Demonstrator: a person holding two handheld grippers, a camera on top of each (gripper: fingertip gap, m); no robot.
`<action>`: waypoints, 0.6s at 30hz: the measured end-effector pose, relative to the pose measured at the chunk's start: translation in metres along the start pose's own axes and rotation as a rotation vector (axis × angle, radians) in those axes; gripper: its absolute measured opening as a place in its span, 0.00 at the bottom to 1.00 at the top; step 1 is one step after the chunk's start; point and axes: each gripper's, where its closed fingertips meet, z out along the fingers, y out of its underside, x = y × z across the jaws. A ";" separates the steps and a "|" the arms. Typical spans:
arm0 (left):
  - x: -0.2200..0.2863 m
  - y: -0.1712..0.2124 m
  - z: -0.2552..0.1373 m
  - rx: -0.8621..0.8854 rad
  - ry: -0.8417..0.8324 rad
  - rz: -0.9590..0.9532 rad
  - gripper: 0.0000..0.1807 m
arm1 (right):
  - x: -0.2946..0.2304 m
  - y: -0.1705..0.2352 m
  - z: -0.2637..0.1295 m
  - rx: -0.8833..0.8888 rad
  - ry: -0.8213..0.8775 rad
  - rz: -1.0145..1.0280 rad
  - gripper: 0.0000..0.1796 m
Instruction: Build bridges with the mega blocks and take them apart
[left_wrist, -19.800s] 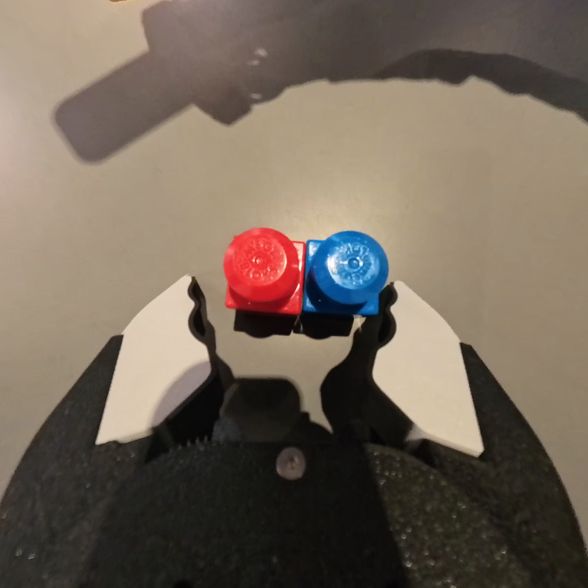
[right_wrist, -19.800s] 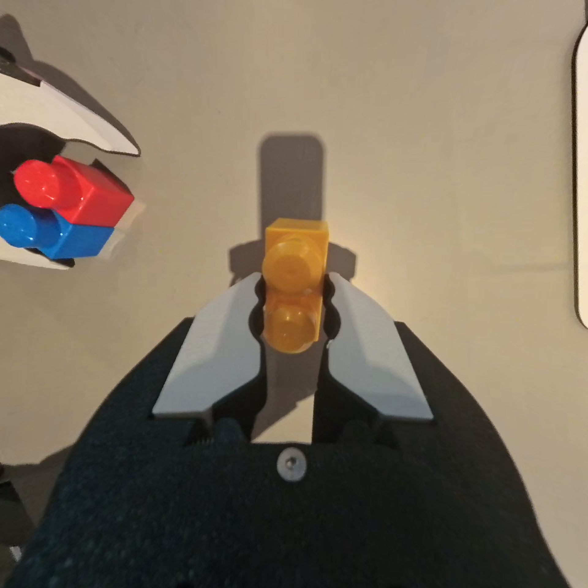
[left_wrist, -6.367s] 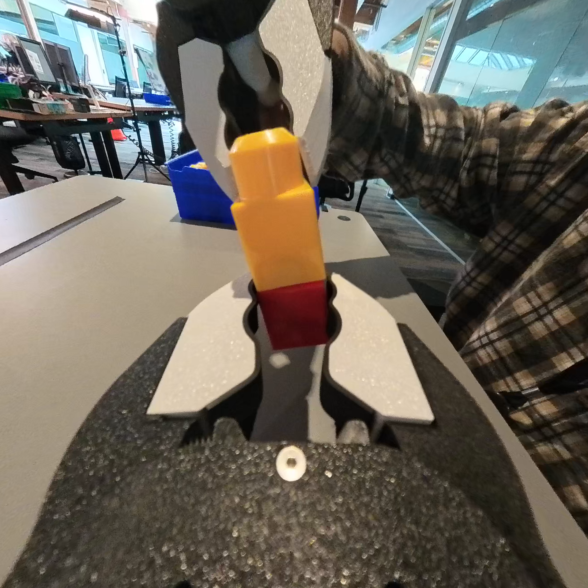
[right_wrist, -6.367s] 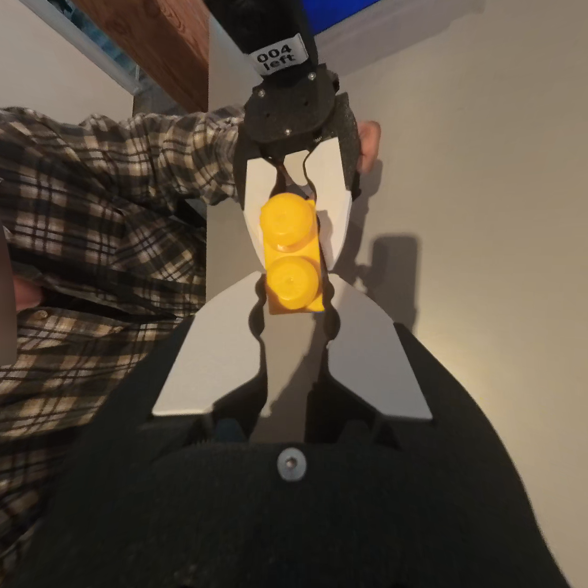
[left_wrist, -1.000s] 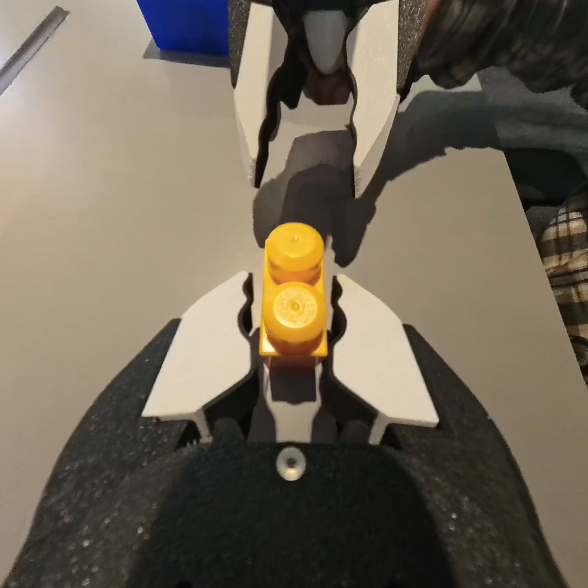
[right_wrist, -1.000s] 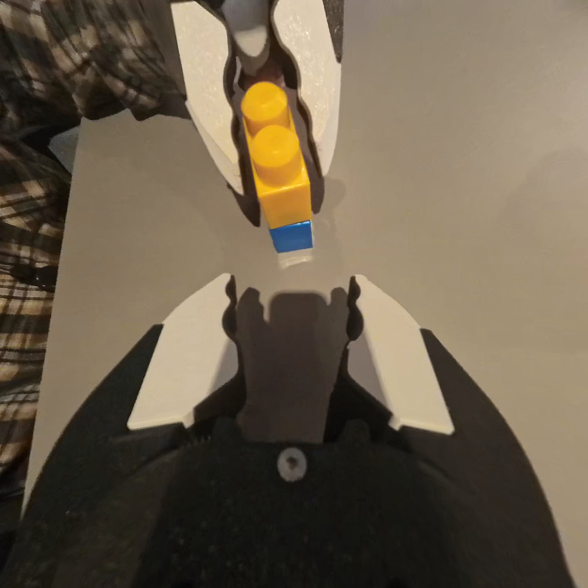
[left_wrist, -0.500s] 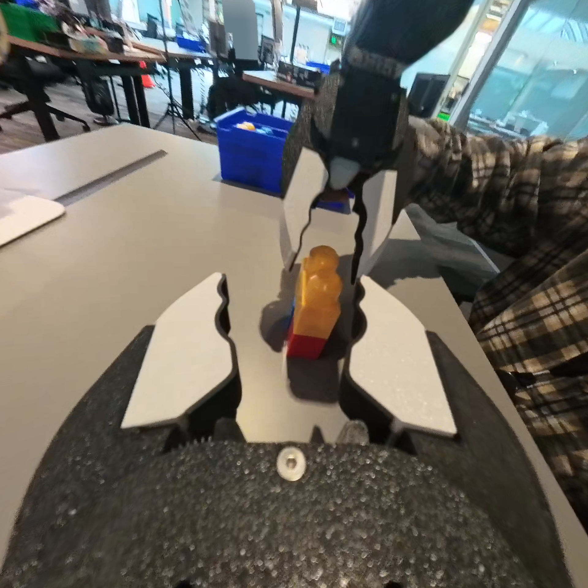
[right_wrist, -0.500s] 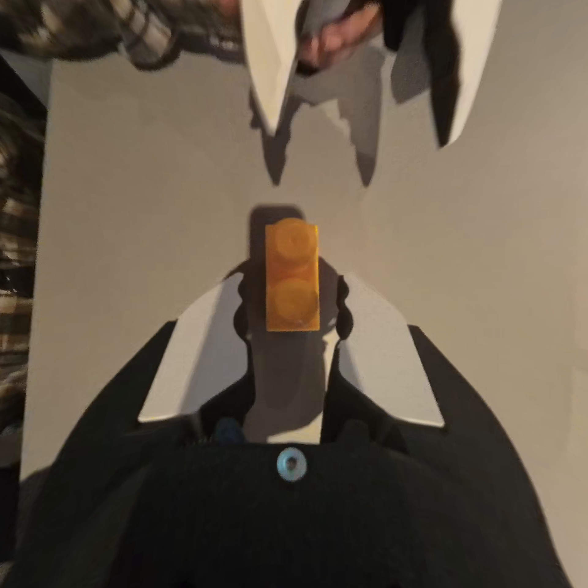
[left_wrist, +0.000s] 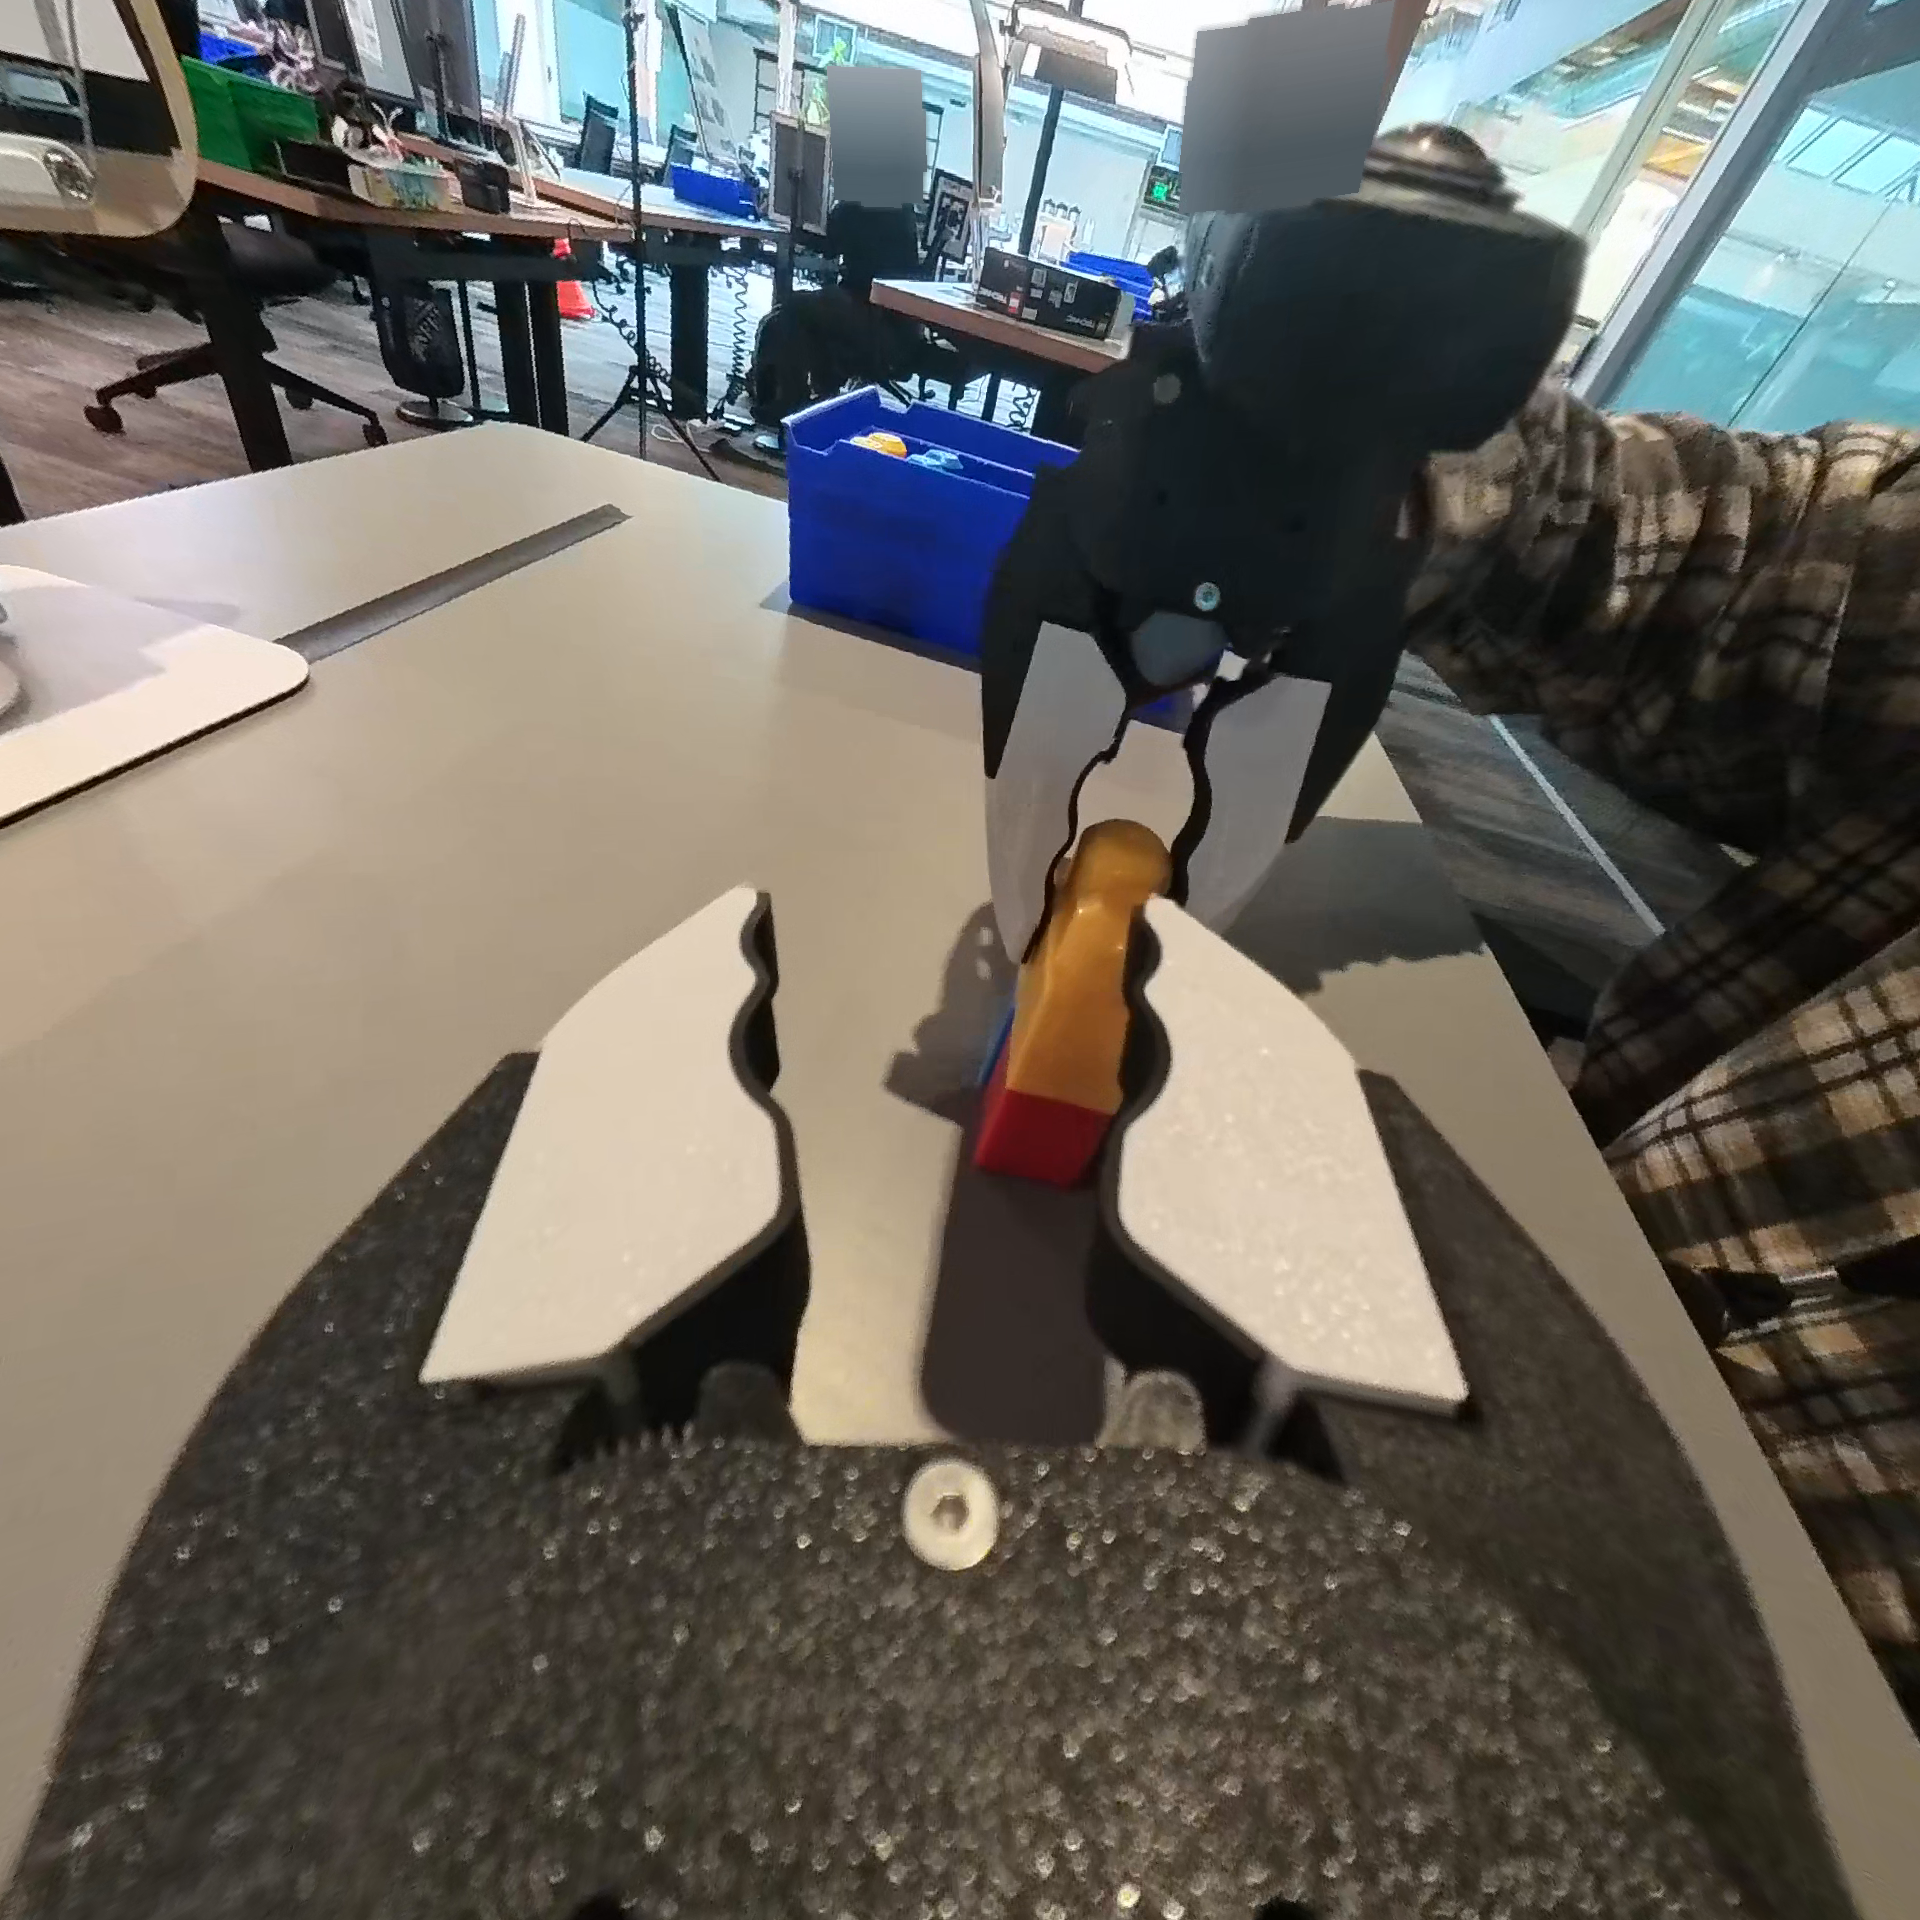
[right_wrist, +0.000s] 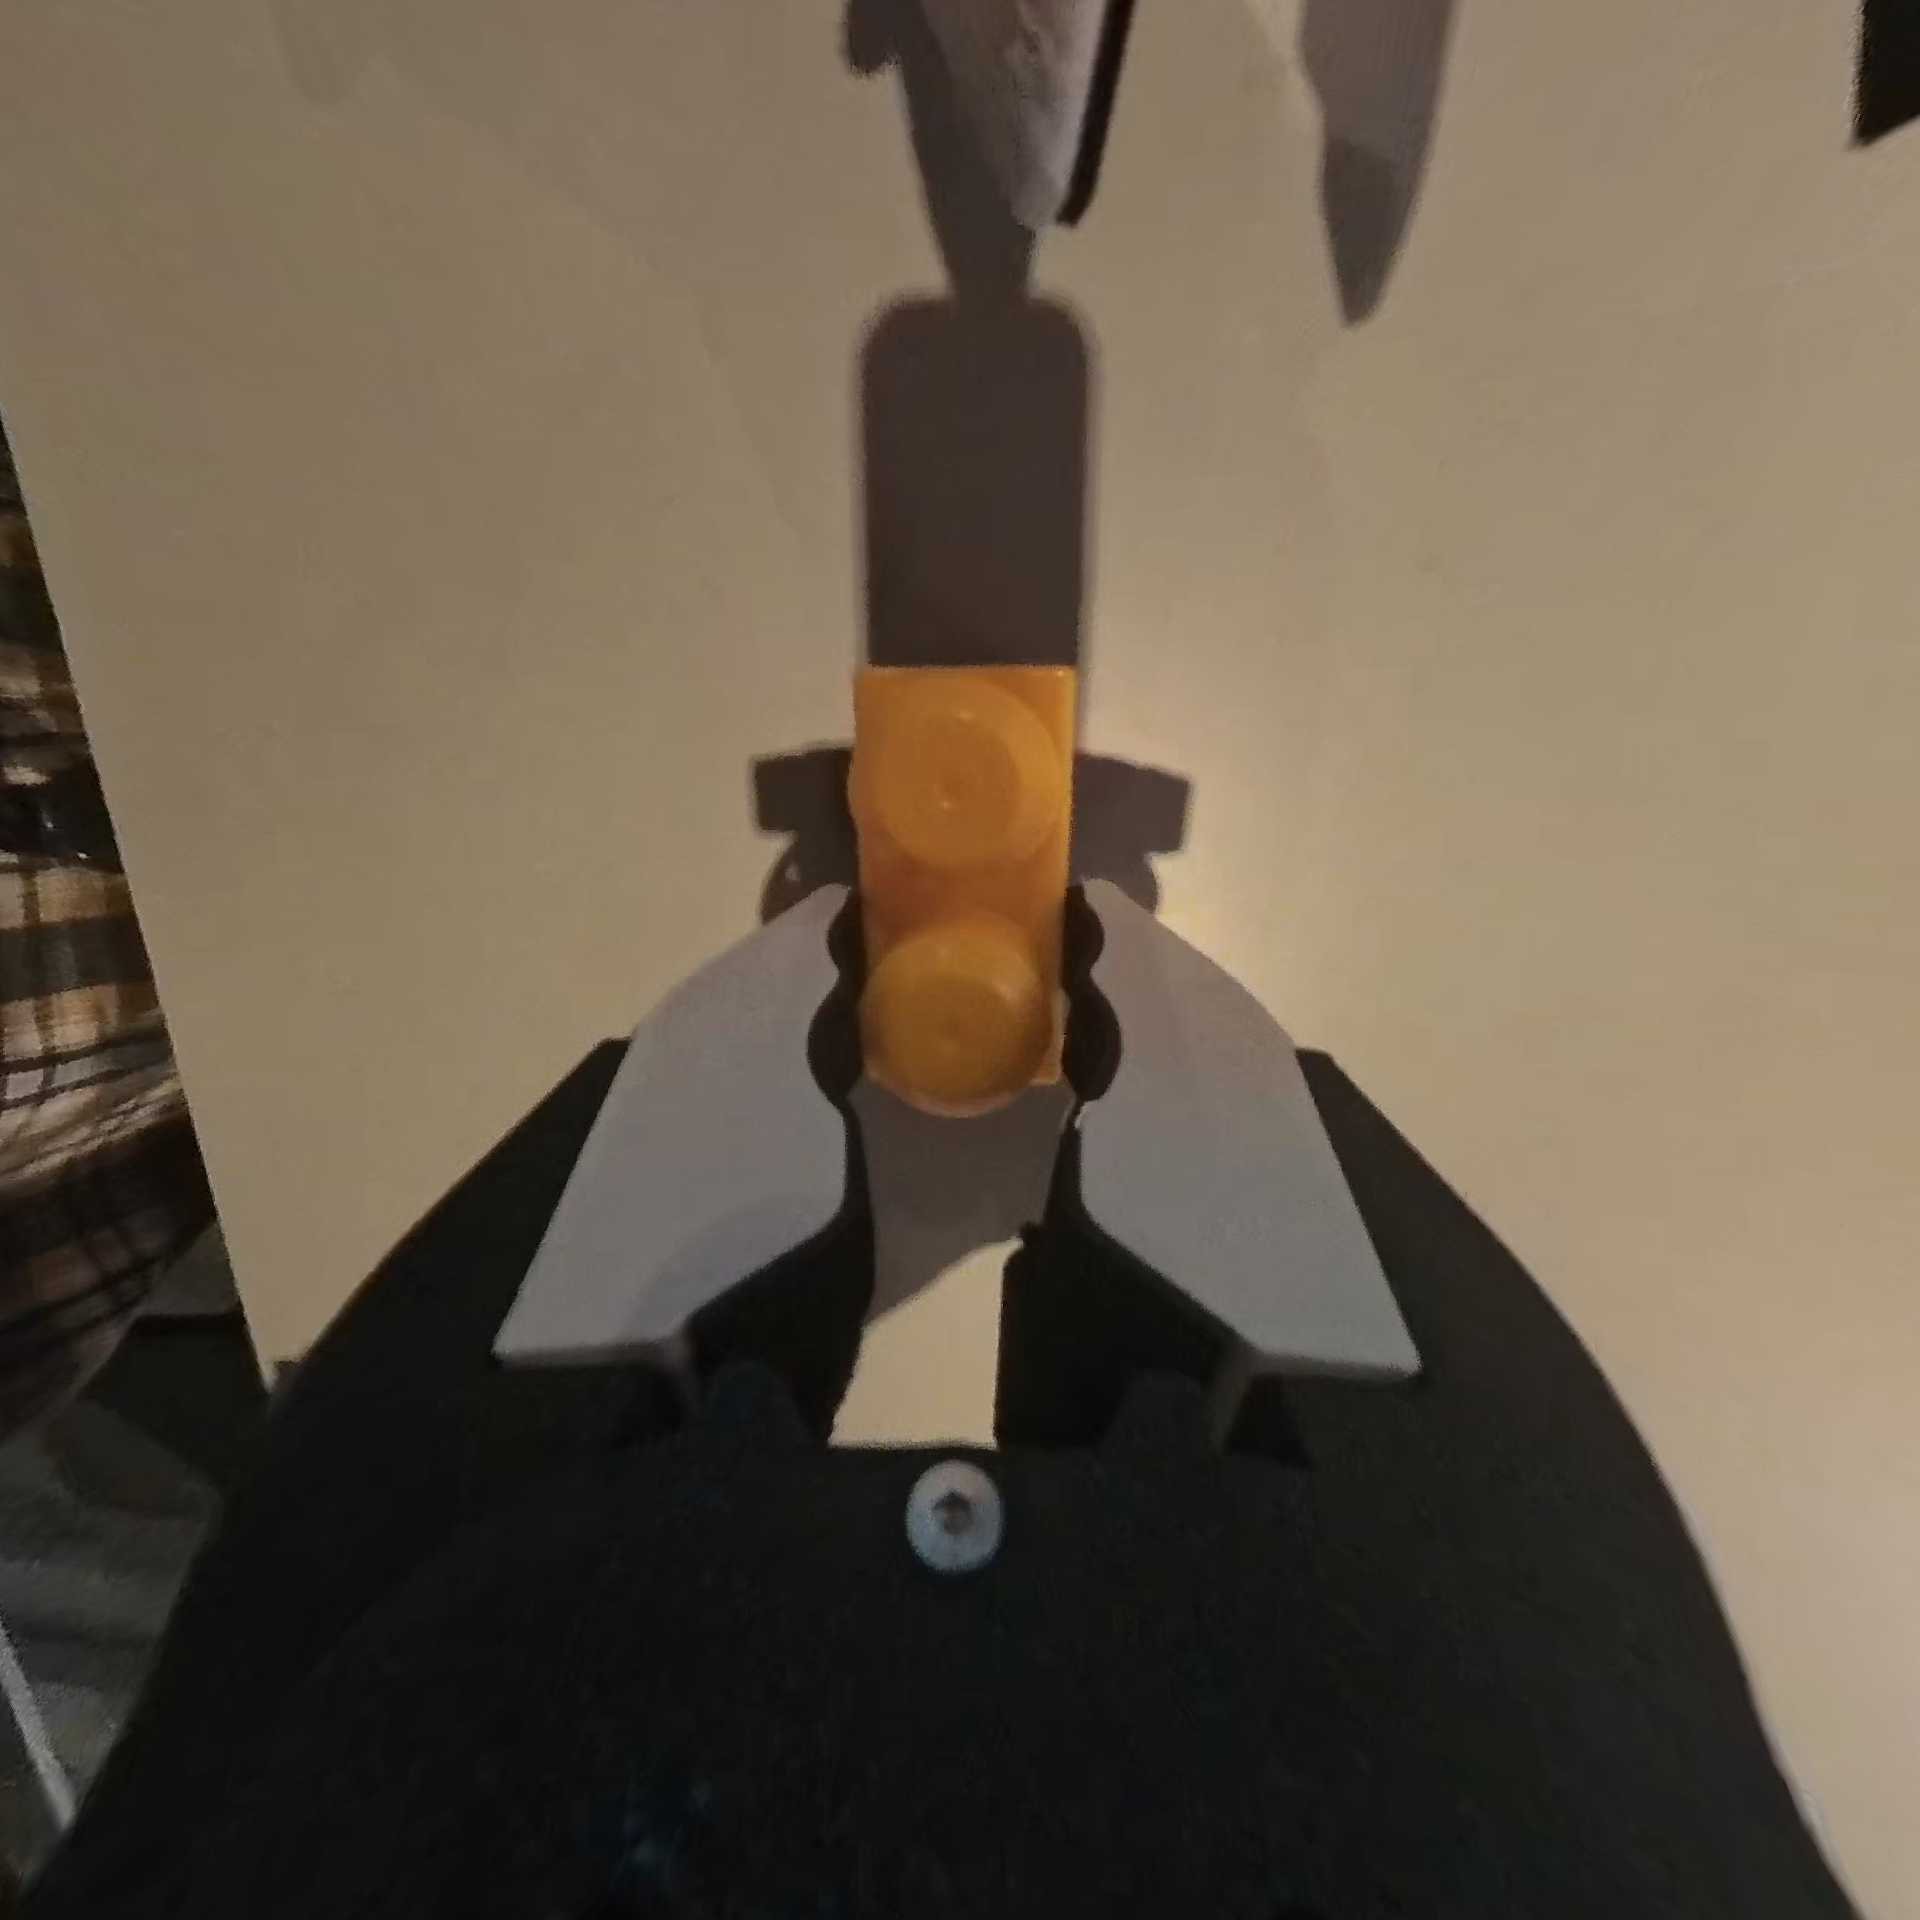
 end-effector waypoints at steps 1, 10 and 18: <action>0.000 0.000 0.000 0.003 0.003 -0.003 0.35 | 0.000 -0.001 0.000 0.002 0.005 0.014 0.20; -0.001 0.003 -0.001 -0.006 0.009 -0.004 0.36 | 0.002 -0.007 -0.001 0.017 0.045 -0.028 0.28; -0.011 0.002 -0.008 0.003 -0.035 -0.002 0.38 | -0.001 0.001 0.013 -0.154 0.022 -0.061 0.20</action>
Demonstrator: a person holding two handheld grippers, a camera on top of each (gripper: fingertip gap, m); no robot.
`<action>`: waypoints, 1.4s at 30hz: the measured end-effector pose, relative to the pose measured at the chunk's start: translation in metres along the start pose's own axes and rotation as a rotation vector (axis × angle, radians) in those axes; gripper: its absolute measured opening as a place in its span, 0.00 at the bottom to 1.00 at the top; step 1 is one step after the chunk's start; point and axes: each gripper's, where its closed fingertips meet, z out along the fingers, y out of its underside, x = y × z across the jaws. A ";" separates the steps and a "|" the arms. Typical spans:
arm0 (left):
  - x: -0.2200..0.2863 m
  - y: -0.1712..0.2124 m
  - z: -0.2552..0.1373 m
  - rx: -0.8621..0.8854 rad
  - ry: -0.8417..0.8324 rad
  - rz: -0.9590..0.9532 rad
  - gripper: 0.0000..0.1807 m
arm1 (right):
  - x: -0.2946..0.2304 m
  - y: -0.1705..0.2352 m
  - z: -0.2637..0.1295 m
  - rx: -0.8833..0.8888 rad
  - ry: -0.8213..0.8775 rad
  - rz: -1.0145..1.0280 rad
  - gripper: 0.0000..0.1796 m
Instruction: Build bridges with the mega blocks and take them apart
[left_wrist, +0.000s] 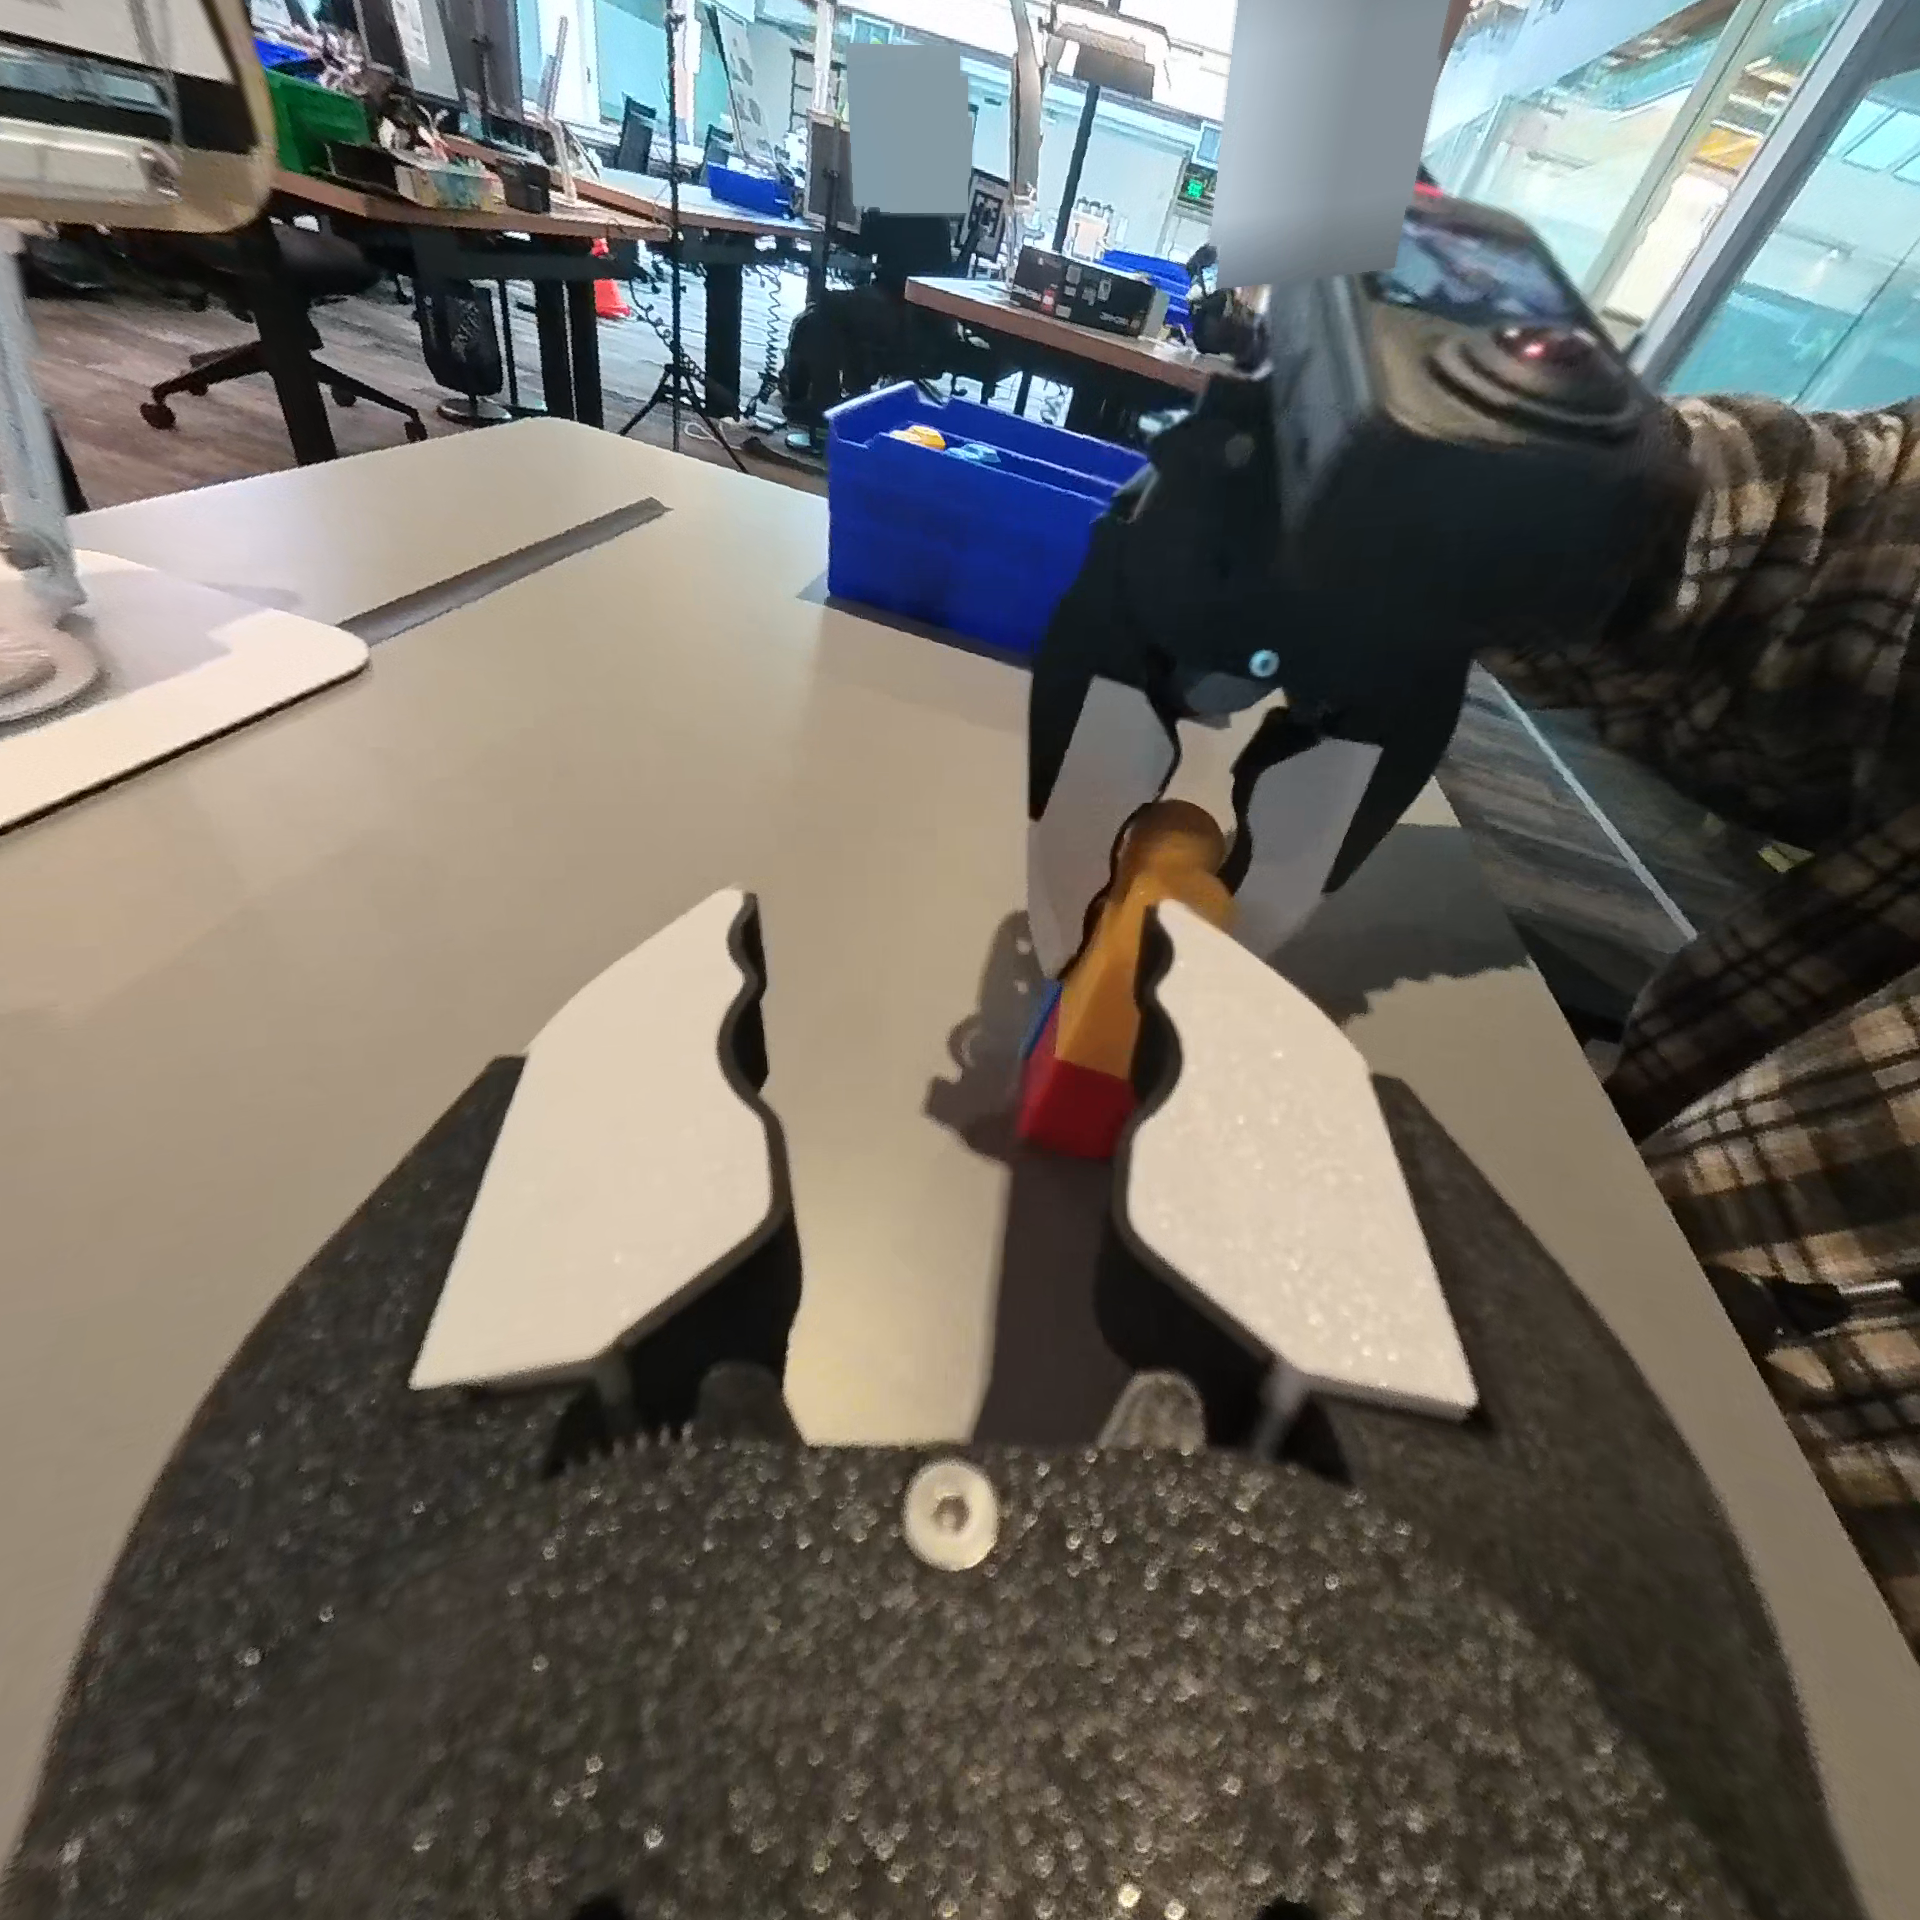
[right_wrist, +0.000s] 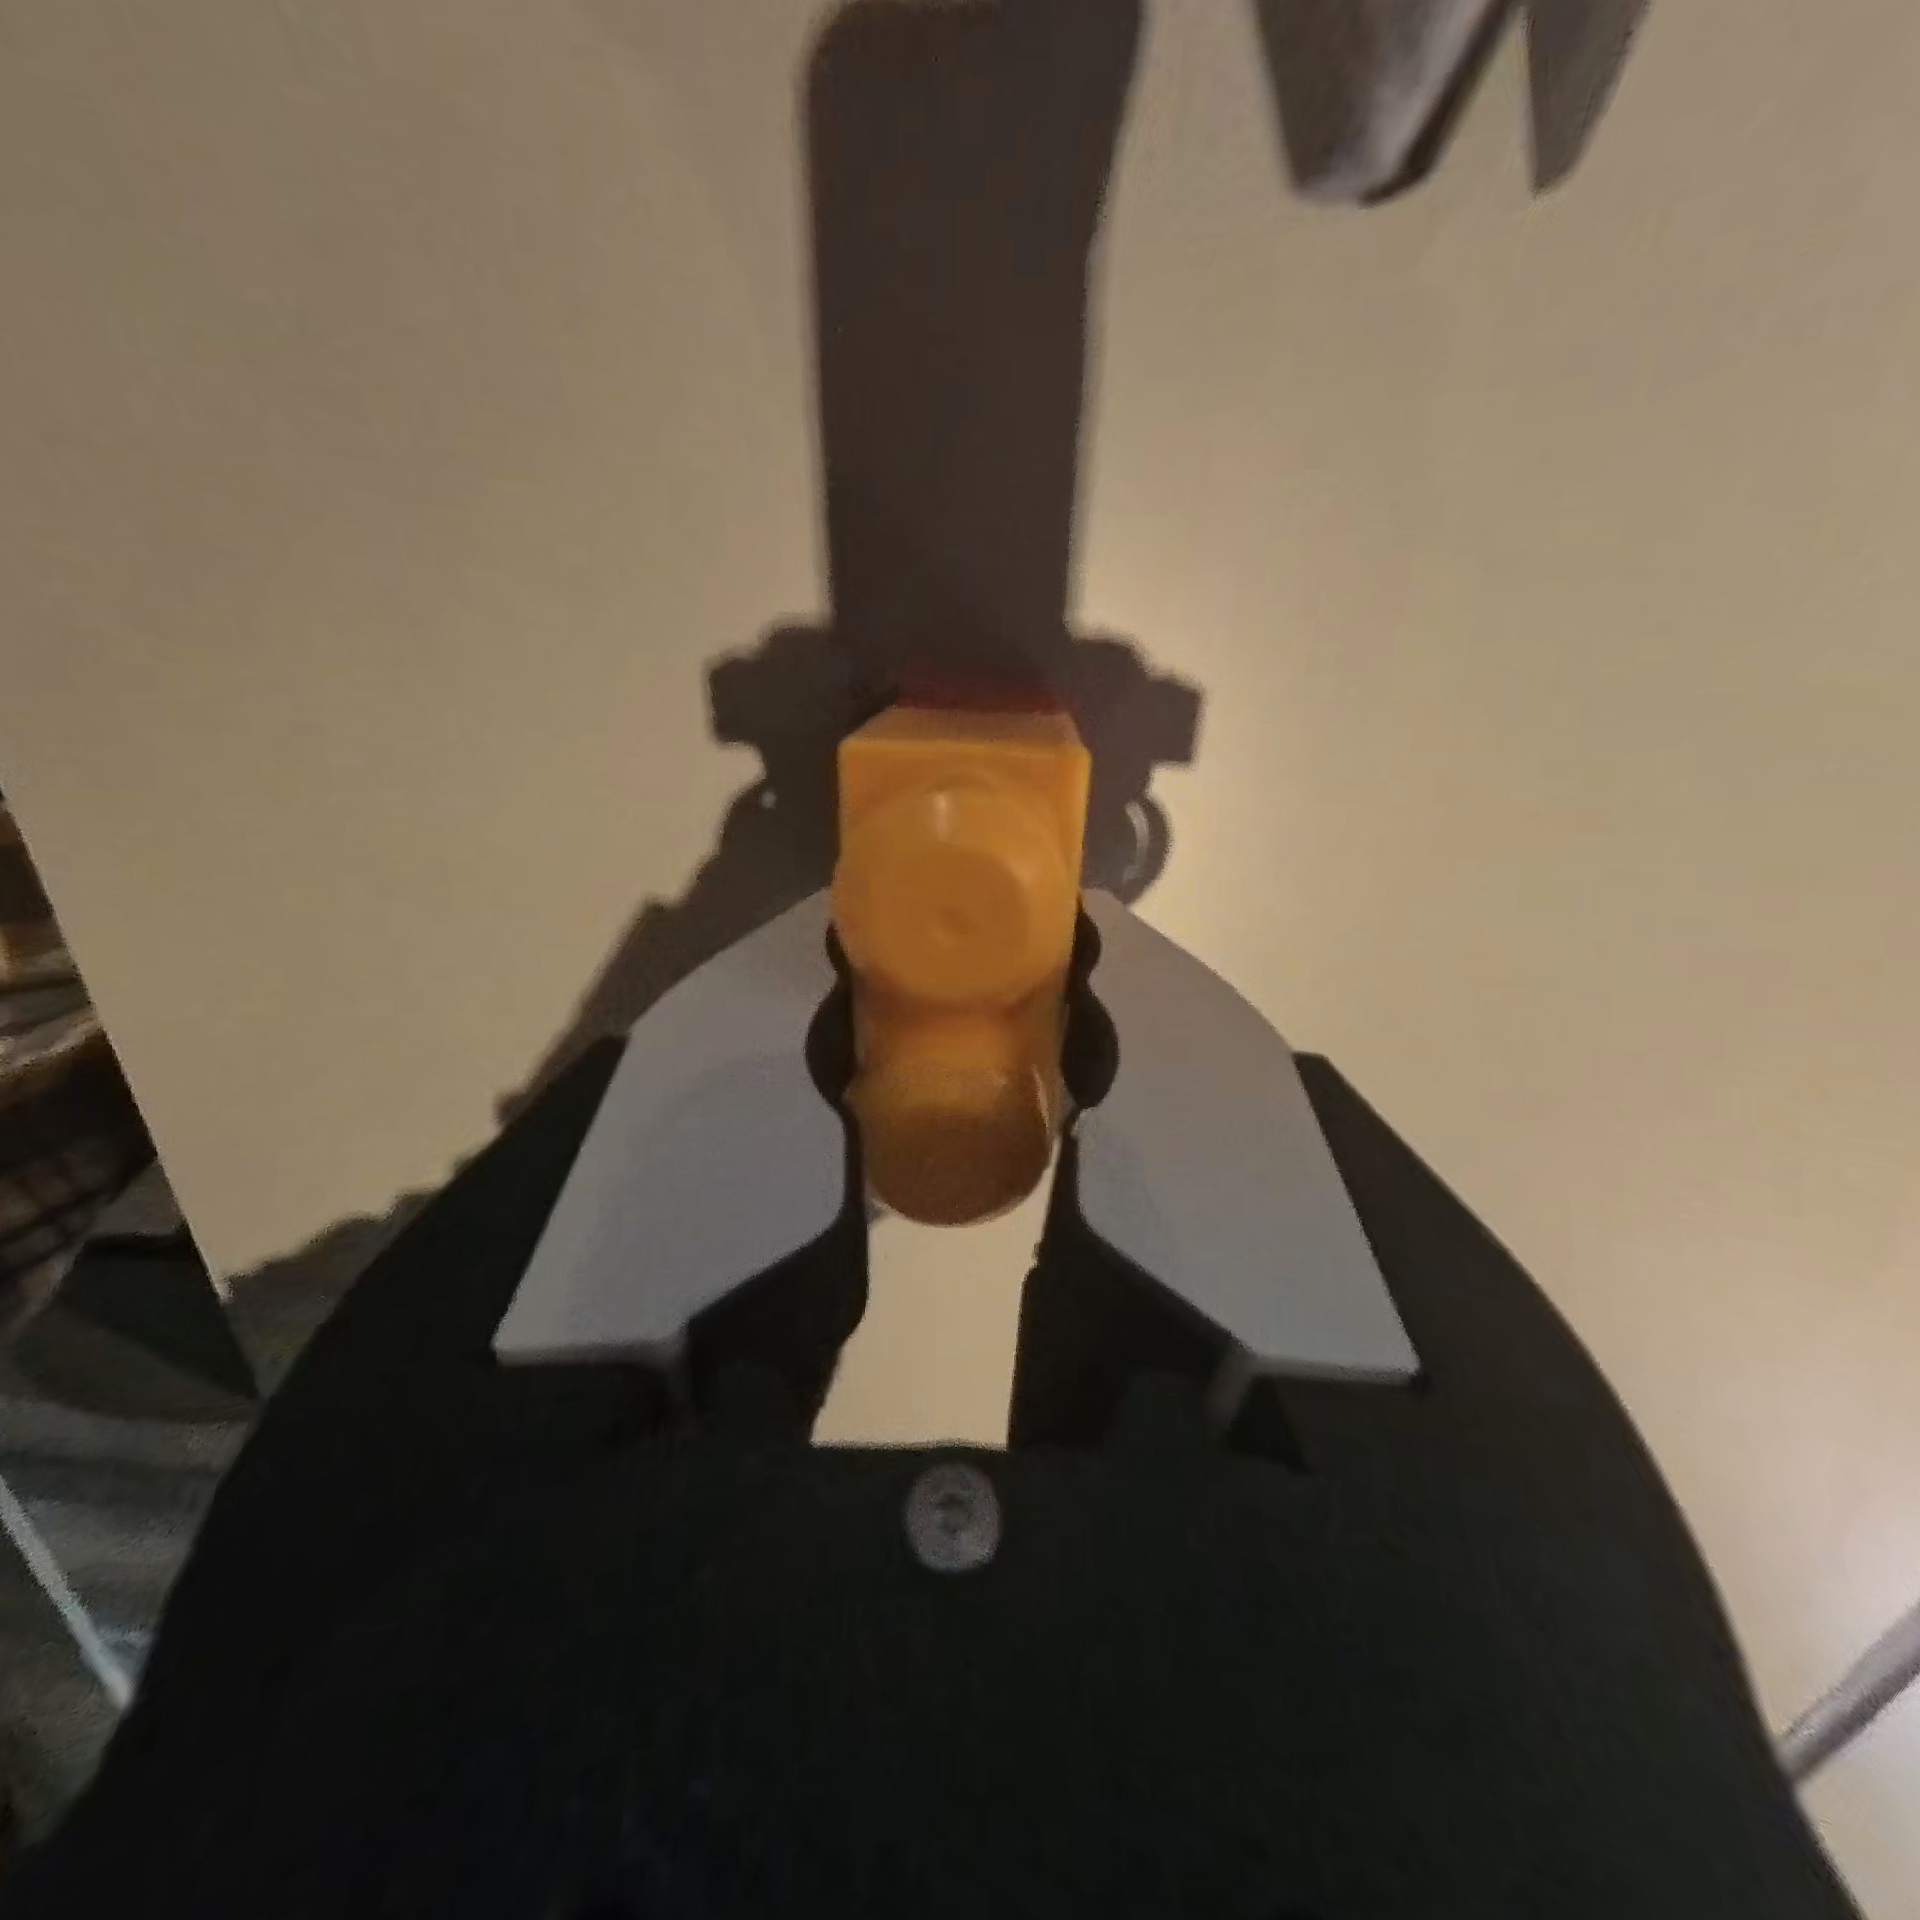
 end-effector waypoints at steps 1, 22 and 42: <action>-0.002 0.000 -0.001 0.007 -0.008 -0.004 0.37 | 0.000 -0.001 -0.004 0.016 0.004 -0.003 0.20; 0.024 0.009 0.032 -0.030 -0.055 0.164 0.36 | 0.050 0.367 -0.266 0.127 0.436 0.408 0.20; 0.031 -0.013 0.105 0.067 -0.127 0.229 0.34 | 0.115 0.481 -0.123 -0.016 0.135 0.278 0.21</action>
